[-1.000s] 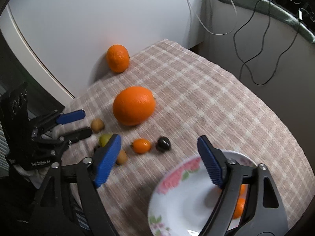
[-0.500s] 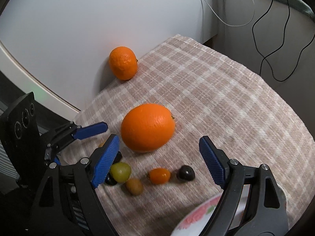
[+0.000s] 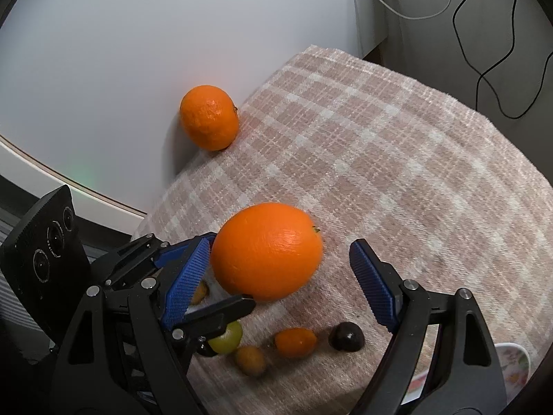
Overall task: Organize fruits
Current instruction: 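Close both grippers around the large orange, then carry the large orange with both grippers over the plate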
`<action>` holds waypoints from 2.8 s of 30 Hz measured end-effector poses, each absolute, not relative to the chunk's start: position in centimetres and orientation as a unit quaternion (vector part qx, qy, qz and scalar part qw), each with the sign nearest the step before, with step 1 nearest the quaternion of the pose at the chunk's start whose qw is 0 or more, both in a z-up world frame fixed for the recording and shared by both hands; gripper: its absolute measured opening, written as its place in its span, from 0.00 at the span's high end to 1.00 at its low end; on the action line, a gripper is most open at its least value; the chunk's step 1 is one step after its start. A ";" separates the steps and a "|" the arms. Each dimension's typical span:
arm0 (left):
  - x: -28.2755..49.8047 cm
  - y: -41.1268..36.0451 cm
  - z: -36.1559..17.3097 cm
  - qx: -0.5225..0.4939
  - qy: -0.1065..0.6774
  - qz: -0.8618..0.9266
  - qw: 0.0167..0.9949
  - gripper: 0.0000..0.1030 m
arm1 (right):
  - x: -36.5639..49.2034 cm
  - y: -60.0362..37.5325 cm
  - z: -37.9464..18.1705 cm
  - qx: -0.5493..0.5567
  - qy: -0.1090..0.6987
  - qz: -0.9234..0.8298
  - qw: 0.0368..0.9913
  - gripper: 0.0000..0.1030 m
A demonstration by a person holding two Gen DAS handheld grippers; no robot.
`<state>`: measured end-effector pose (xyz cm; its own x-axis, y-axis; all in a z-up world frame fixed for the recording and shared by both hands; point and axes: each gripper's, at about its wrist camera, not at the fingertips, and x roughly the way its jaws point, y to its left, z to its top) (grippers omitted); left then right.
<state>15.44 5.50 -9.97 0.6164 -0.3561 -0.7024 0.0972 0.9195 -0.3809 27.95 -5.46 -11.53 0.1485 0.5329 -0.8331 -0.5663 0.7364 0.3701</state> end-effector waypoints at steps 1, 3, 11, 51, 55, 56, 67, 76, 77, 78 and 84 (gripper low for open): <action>15.5 5.4 -10.0 -0.154 0.419 -0.130 0.885 0.39 | 28.0 -5.4 -11.7 -0.013 0.545 0.363 0.756 0.17; 15.7 5.3 -10.1 -0.155 0.419 -0.132 0.885 0.39 | 28.1 -5.3 -12.0 -0.008 0.550 0.366 0.751 0.17; 16.2 4.8 -10.5 -0.159 0.425 -0.142 0.880 0.39 | 28.1 -5.0 -12.6 -0.002 0.560 0.368 0.742 0.25; 11.8 0.0 -5.7 -0.114 0.377 -0.161 0.905 0.41 | 23.1 -9.2 -6.1 0.009 0.515 0.352 0.782 0.27; 11.2 -1.3 -5.2 -0.108 0.374 -0.173 0.905 0.41 | 22.0 -10.5 -5.2 0.010 0.511 0.343 0.788 0.27; 11.0 -1.8 -5.1 -0.106 0.374 -0.176 0.904 0.41 | 21.8 -10.8 -5.1 0.011 0.511 0.341 0.789 0.27; 10.7 -6.2 -5.3 -0.098 0.383 -0.211 0.894 0.41 | 20.2 -15.5 -4.8 0.020 0.515 0.311 0.798 0.27; 11.3 -8.8 -6.1 -0.096 0.395 -0.223 0.886 0.41 | 20.5 -18.8 -5.9 0.037 0.523 0.295 0.799 0.27; 11.3 -9.0 -6.1 -0.095 0.397 -0.223 0.885 0.41 | 20.5 -19.1 -6.0 0.038 0.525 0.293 0.798 0.27; 11.3 -9.3 -6.3 -0.095 0.399 -0.224 0.884 0.41 | 20.6 -19.3 -6.2 0.037 0.526 0.293 0.798 0.27; 11.6 -10.1 -6.9 -0.091 0.409 -0.227 0.879 0.41 | 20.6 -20.1 -7.0 0.035 0.533 0.289 0.794 0.27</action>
